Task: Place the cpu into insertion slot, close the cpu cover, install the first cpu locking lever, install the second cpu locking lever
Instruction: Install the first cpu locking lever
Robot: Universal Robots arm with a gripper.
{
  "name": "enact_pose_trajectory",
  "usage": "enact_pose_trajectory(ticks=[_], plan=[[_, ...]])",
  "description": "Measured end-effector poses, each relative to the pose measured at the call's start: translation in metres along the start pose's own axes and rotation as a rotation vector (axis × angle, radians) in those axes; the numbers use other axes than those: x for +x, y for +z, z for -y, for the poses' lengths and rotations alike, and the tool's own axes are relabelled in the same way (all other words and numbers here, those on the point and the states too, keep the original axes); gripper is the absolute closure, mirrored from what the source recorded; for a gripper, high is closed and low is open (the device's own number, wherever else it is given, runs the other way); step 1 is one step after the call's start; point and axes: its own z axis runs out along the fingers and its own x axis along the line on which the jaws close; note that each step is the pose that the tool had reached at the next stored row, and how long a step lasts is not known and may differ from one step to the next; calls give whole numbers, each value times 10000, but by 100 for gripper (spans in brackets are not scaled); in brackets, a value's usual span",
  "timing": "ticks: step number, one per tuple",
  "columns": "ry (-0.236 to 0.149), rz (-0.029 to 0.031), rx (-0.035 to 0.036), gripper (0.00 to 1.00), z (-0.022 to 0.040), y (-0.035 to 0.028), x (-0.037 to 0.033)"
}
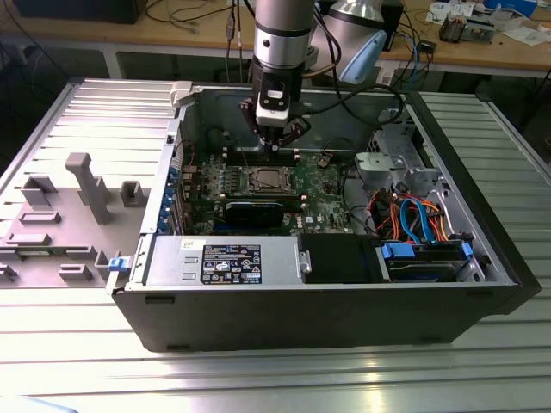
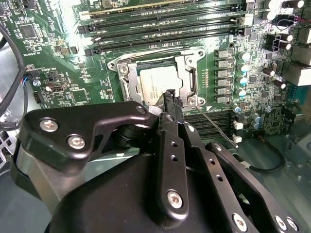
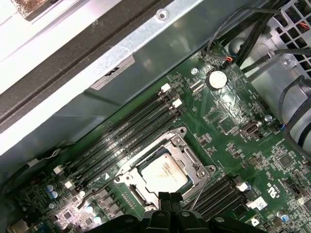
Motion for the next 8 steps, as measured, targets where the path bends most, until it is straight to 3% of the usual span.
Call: enact_pose_trajectory(ticks=[8], plan=[[-150, 5, -1, 89, 0, 0, 0]])
